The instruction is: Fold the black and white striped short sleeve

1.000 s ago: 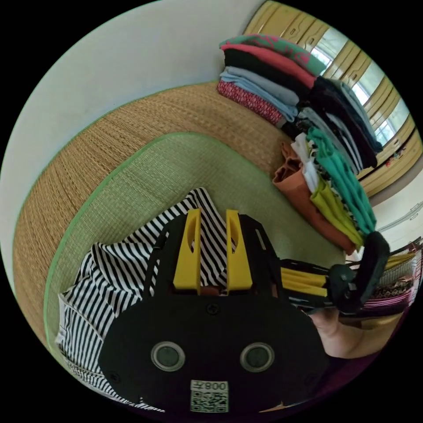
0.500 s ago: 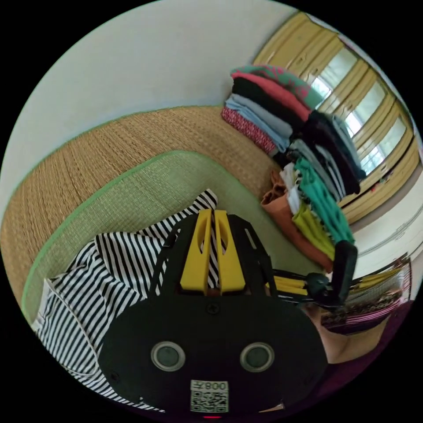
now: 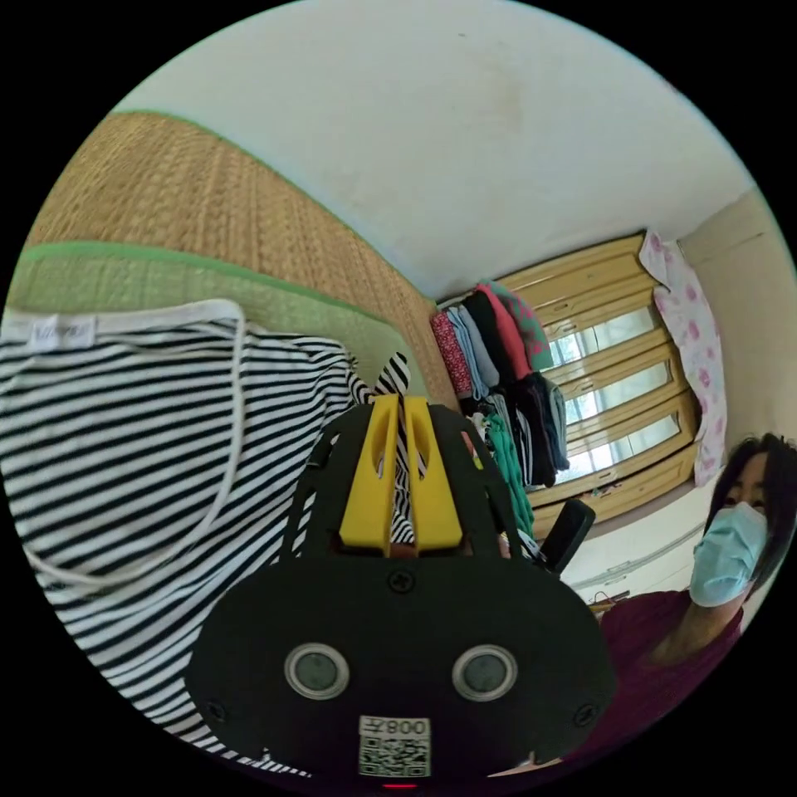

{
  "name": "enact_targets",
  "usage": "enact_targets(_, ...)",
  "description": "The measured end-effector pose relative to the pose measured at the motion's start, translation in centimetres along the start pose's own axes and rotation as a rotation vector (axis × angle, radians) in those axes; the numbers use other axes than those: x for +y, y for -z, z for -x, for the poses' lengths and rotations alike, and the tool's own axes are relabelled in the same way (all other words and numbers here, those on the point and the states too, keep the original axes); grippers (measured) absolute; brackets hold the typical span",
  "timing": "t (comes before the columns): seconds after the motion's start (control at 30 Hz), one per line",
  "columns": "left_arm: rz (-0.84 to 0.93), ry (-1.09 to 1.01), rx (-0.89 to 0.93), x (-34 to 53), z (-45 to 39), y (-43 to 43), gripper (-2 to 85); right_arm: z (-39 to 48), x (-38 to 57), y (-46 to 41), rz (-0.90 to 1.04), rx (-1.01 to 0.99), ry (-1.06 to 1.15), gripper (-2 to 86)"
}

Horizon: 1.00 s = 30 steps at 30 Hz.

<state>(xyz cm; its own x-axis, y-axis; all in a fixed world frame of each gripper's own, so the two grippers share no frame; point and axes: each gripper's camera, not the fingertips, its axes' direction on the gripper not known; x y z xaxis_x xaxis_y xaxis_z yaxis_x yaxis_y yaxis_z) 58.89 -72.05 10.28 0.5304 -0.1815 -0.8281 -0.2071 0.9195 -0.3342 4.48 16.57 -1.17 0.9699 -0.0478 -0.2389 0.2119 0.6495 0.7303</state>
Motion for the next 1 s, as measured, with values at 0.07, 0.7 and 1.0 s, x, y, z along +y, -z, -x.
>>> enact_targets(0.07,-0.005,0.048,0.003,1.1,2.2,1.3,1.2,1.5,0.0,-0.7,0.014,0.012,0.018,1.7)
enact_targets(0.7,0.128,-0.283,-0.347,-0.1,-1.3,1.4,6.8,6.5,-1.4,-5.5,0.143,-0.063,0.057,2.1)
enact_targets(1.0,0.146,-0.297,-0.452,-0.5,-1.4,0.4,4.8,7.8,-4.4,-5.4,0.143,0.015,0.114,1.0)
